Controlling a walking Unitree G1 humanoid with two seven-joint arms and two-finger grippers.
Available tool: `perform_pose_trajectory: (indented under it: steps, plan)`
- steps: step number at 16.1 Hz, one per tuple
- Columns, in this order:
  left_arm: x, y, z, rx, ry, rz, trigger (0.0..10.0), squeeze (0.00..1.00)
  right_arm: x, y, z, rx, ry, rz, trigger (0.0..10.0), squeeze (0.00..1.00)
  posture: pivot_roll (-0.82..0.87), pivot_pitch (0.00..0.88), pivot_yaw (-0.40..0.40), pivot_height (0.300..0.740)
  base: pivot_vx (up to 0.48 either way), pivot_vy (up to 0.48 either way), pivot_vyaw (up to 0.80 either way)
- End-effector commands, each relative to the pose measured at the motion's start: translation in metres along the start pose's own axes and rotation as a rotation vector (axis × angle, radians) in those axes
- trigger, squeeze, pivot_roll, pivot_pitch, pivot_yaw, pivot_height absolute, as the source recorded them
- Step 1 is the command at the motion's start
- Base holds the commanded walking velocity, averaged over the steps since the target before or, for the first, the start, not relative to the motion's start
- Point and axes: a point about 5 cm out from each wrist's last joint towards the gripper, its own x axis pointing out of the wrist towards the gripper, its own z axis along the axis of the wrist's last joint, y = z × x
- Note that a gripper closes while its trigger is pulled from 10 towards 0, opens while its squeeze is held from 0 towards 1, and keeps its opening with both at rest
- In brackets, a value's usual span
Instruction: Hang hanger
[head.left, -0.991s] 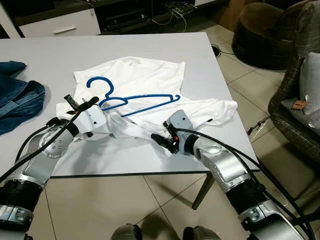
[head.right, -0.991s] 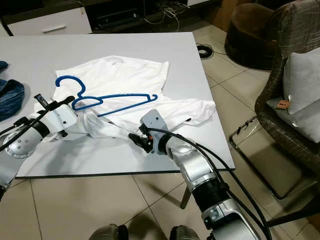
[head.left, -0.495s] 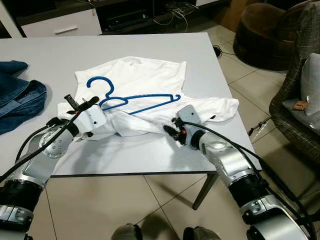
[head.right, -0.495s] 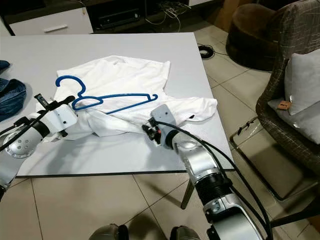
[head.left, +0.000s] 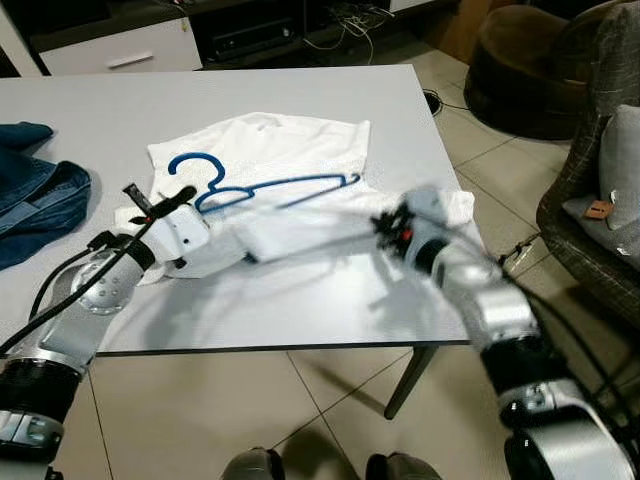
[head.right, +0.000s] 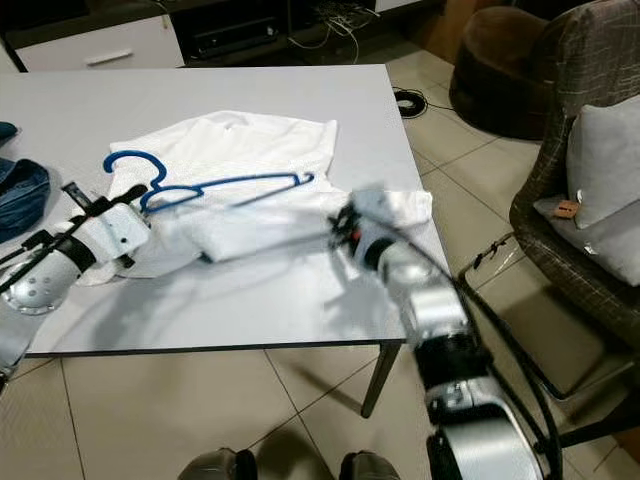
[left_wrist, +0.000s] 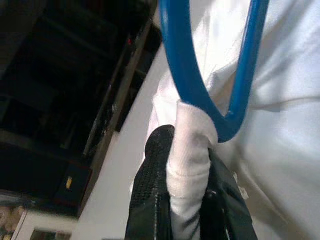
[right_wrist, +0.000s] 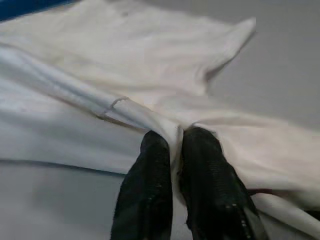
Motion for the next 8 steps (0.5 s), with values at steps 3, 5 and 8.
perform_pose_trajectory:
  steps: [3,5,8]
  plan:
    - [-0.004,0.017,0.003,0.015,-0.047,0.031,10.0,0.00,-0.001,-0.012,0.005,0.038,-0.025,-0.069,0.0,0.00,-0.05,0.074,0.063,0.740,0.000,0.000,0.00]
    - [-0.005,0.020,0.005,-0.027,-0.081,0.032,10.0,0.00,0.000,-0.015,0.014,0.052,-0.068,-0.101,0.0,0.00,-0.05,0.070,0.063,0.740,0.000,0.000,0.00]
    - [-0.008,0.019,0.007,-0.081,-0.120,-0.023,9.5,0.00,-0.002,-0.024,0.028,0.079,-0.135,-0.174,0.0,0.00,-0.06,0.068,0.063,0.740,0.000,0.000,0.00]
